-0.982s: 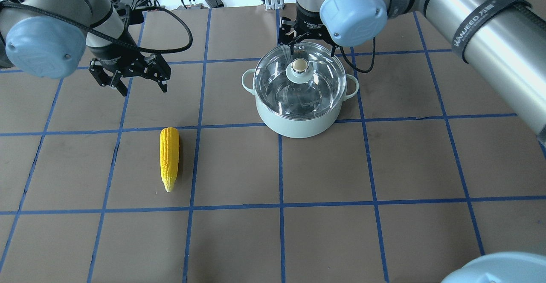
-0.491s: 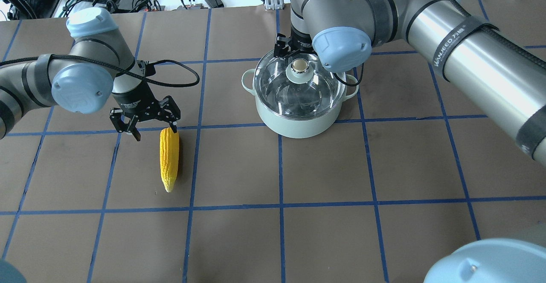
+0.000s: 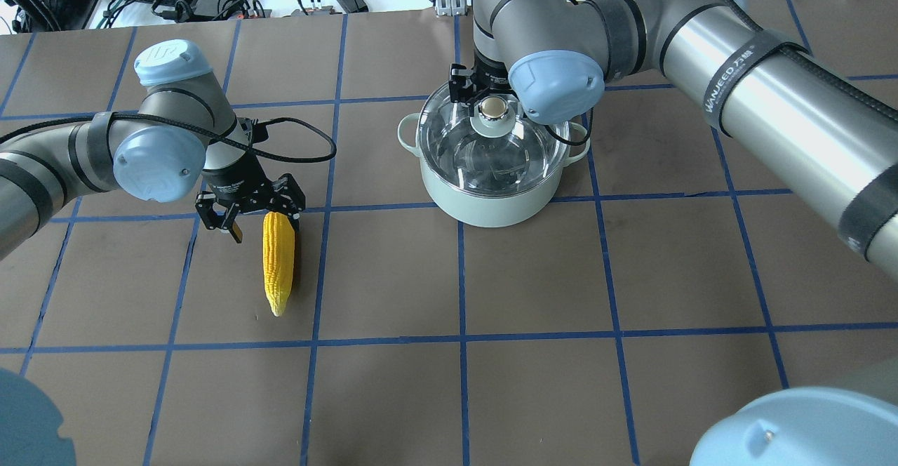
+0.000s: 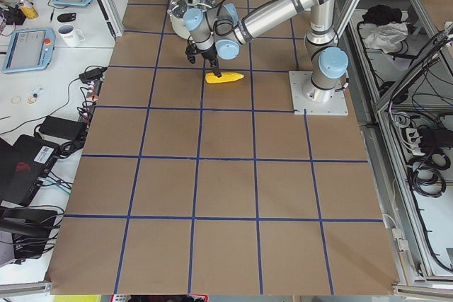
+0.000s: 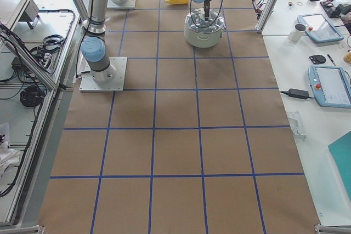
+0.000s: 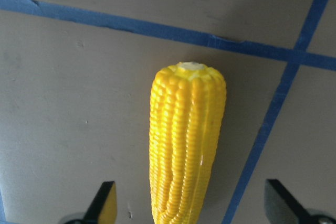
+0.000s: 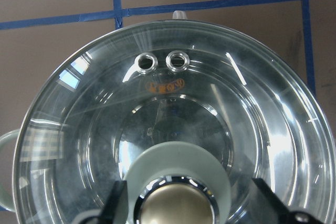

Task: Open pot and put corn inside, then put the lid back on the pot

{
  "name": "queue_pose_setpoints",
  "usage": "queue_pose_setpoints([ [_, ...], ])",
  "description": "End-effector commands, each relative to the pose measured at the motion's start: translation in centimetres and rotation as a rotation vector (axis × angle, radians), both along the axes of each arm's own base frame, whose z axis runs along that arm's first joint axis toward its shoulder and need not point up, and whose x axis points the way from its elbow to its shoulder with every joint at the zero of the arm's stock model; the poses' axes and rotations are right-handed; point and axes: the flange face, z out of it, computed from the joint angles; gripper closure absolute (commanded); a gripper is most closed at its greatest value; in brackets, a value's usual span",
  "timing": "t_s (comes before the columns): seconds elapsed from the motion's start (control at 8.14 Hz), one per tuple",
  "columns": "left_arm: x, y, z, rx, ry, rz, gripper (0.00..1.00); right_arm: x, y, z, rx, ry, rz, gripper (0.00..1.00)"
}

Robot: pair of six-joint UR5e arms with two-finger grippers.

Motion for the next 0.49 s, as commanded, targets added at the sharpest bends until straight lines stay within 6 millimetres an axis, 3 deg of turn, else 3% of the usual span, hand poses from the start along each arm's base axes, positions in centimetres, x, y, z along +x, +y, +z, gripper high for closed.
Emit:
queue_pose_setpoints([
  [0.0,0.0,0.5,-2.6,0.051,0.007,-0.005,0.00,0.1,0.1,0.2,-0.001,-0.001,-0.008,0.44],
  [0.12,-0.1,0.6,-3.5,0.065,0.008,-0.001,0.00,0.1,0.1,0.3,-0.001,-0.003,-0.009,0.55],
  [0.37,0.0,-0.1,-4.6,0.041,0.008,-0.003,0.00,0.2,0.0,0.5,-0.004,-0.015,-0.010,0.64],
])
